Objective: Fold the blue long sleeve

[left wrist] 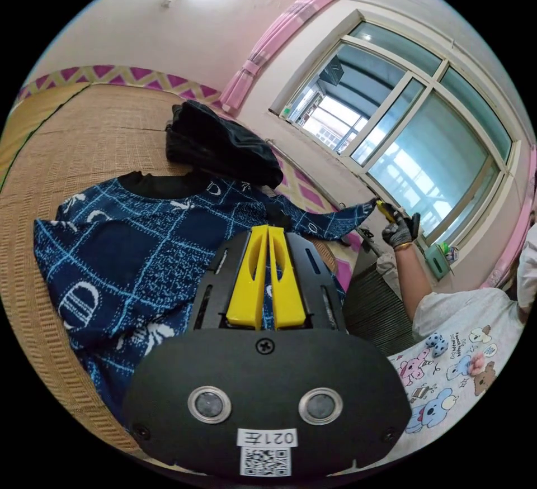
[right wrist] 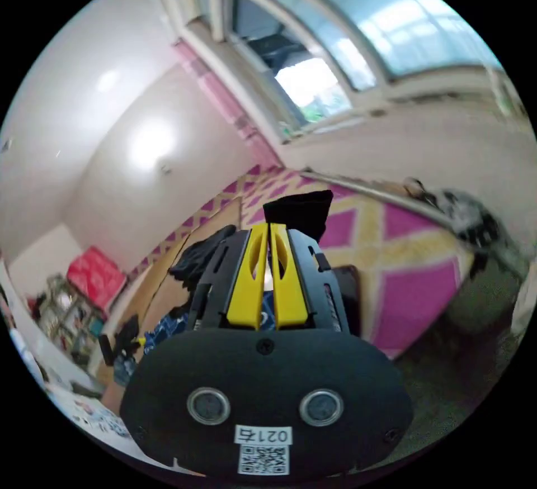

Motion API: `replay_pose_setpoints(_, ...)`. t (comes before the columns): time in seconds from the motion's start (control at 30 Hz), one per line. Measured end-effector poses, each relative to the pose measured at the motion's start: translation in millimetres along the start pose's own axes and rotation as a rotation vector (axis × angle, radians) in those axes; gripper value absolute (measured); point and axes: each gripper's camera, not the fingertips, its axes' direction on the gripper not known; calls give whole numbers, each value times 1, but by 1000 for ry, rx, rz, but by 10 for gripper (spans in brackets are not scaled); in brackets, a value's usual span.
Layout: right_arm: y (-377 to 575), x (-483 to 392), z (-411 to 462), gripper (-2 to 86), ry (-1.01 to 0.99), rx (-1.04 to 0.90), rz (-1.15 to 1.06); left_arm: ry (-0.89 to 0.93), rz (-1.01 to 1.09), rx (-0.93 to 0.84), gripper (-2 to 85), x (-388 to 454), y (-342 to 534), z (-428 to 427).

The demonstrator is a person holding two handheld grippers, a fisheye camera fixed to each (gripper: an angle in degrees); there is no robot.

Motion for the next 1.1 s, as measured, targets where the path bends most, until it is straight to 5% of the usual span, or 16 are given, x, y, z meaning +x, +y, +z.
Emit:
replay_pose_setpoints(0.27,94,-369,109,-4,-339,-207,-691,-45,-32,51,-9,-36,34,-98)
replay_pose_setpoints(0.47,262,-516,244,-4,-509,-520,-834,-71,-114,97,-9,-69,68,-176)
replay_pose_setpoints(0.63,387,-546,337,-4,-506,-762,-857,-106,-190,107,-9,-99,99,-231)
replay_pose_setpoints(0.83,432,-581,354,7,-539,-775,-889,-103,-239,159,-9,-119,114,-268)
replay_pose_setpoints(0.93,488,-589,395,32,-487,-975,-987,-57,-253,160,-9,-125,110,-266)
replay_pose_setpoints(1.1,450,-544,385,74,-718,-971,-768,-84,-203,127,-9,-121,101,-267)
